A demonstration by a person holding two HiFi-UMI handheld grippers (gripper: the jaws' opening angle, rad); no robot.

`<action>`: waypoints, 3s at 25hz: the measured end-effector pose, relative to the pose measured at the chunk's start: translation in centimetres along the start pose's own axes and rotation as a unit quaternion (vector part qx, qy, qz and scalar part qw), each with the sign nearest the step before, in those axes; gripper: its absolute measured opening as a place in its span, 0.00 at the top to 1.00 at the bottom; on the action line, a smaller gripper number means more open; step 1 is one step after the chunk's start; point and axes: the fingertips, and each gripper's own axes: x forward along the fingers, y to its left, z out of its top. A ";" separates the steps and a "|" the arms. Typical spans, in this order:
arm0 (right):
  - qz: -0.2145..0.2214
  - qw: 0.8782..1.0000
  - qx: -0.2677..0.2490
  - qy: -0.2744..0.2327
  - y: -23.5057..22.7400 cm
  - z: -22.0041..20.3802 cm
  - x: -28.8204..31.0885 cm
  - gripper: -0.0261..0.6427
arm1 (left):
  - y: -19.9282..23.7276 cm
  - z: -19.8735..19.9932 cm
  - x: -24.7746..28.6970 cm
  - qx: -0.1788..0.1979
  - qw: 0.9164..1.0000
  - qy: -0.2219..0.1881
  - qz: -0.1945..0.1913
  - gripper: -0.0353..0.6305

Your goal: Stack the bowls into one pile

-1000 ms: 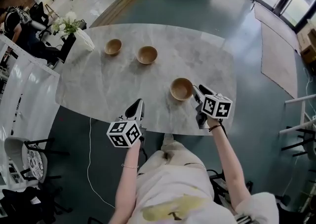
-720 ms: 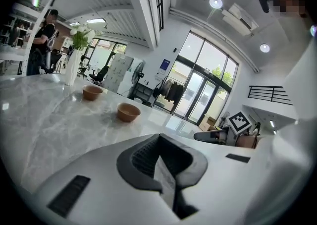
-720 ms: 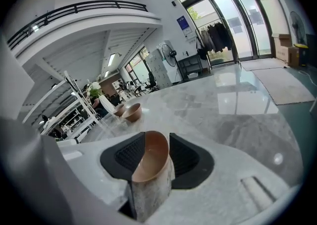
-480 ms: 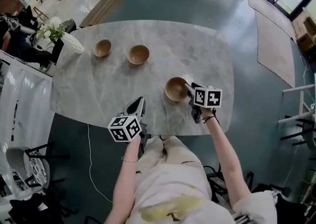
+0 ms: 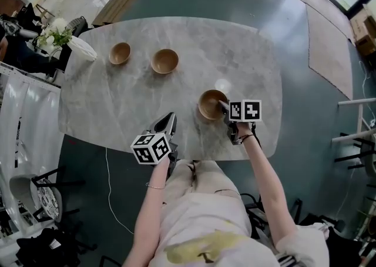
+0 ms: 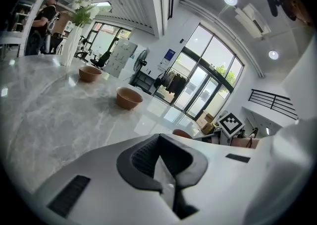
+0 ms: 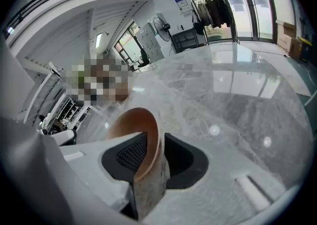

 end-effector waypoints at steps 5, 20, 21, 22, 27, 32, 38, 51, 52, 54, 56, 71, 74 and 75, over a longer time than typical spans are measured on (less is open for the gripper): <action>-0.022 1.000 -0.008 0.012 -0.5 0.1 0.3 0.91 | 0.5 0.0 0.1 -0.009 1.000 -0.001 0.005 0.95; 0.013 1.000 -0.006 0.001 1.9 2.1 0.8 0.92 | 1.7 1.3 -0.5 -0.009 0.999 -0.026 0.025 0.95; 0.016 1.000 -0.004 -0.001 2.3 2.3 0.9 0.92 | 2.0 1.6 -0.6 -0.010 0.999 -0.029 0.027 0.95; 0.019 1.000 -0.001 -0.003 2.6 2.6 1.0 0.92 | 2.2 1.8 -0.7 -0.011 0.999 -0.032 0.028 0.95; 0.025 0.999 0.011 -0.016 4.3 3.7 1.4 0.92 | 3.5 3.0 -0.9 -0.005 0.999 -0.034 0.027 0.95; 0.026 0.999 0.024 -0.036 6.2 5.2 2.4 0.92 | 5.3 4.4 -0.8 0.003 1.000 -0.027 0.012 0.95; 0.015 0.997 0.048 -0.061 8.7 6.8 3.7 0.92 | 8.2 6.7 -0.8 0.008 1.000 -0.018 -0.008 0.95; -0.006 0.987 0.100 -0.123 13.6 10.9 7.1 0.92 | 14.1 11.3 -0.5 0.034 0.998 0.011 -0.053 0.95; -0.008 0.986 0.103 -0.128 13.9 11.2 7.3 0.92 | 14.5 11.5 -0.5 0.036 0.998 0.014 -0.056 0.95; -0.012 0.984 0.109 -0.138 14.5 11.8 7.7 0.92 | 15.2 12.0 -0.5 0.040 0.997 0.019 -0.063 0.95; -0.017 0.983 0.112 -0.147 14.8 12.4 8.0 0.92 | 15.6 12.4 -0.3 0.047 0.996 0.024 -0.072 0.95; -0.049 0.985 0.088 -0.142 15.7 16.4 11.5 0.92 | 16.7 13.9 2.0 0.041 0.995 0.039 -0.088 0.95; -0.058 0.988 0.067 -0.125 15.5 17.0 12.8 0.92 | 17.0 13.9 2.7 0.037 0.995 0.043 -0.085 0.95; -0.063 0.989 0.059 -0.120 15.4 17.1 13.1 0.92 | 17.1 13.8 3.0 0.035 0.995 0.045 -0.084 0.95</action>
